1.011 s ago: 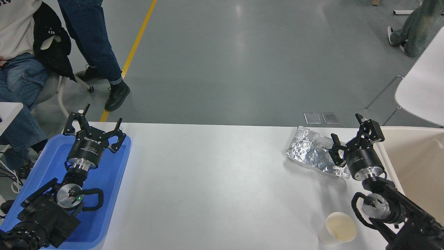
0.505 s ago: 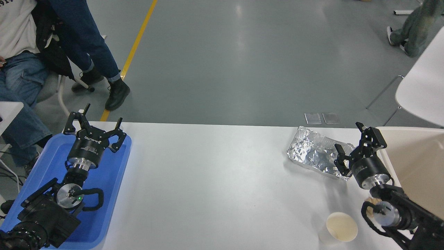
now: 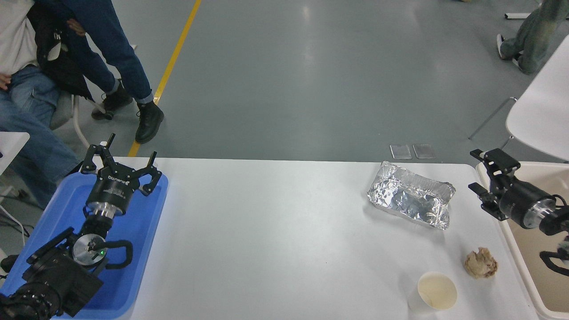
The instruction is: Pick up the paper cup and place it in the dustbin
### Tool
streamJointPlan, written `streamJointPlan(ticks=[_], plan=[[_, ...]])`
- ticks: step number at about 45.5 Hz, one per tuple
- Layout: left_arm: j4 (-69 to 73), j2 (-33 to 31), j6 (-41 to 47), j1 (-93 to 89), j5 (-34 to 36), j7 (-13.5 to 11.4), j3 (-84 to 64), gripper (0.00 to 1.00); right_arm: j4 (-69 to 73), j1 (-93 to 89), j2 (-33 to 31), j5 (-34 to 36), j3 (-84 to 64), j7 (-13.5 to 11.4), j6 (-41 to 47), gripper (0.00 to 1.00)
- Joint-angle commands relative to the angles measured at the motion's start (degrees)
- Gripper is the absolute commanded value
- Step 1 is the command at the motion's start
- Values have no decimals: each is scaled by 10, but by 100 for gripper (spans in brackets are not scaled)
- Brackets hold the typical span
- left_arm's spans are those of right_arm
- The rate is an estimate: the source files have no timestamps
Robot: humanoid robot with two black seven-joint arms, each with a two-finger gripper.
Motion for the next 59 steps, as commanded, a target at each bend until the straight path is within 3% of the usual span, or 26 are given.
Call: streamJointPlan(ticks=[1, 6, 15, 20, 34, 44, 59], plan=[[0, 0, 0, 0, 0, 1, 0, 100, 49, 216, -34, 3, -304, -1, 90, 100], [0, -1, 0, -1, 1, 2, 0, 100, 112, 365, -8, 3, -460, -1, 150, 100], [0, -1, 0, -1, 1, 2, 0, 100, 185, 607, 105, -1, -693, 0, 266, 100], [0, -1, 0, -1, 1, 1, 0, 100, 206, 679, 181, -7, -707, -2, 342, 100], [0, 0, 0, 0, 1, 1, 0, 100, 235, 815, 333, -66, -703, -6, 342, 100], [0, 0, 0, 1, 0, 1, 0, 100, 316, 868, 383, -155, -702, -6, 342, 100], [0, 0, 0, 0, 0, 1, 0, 100, 319, 875, 383, -161, -686, -6, 342, 100]])
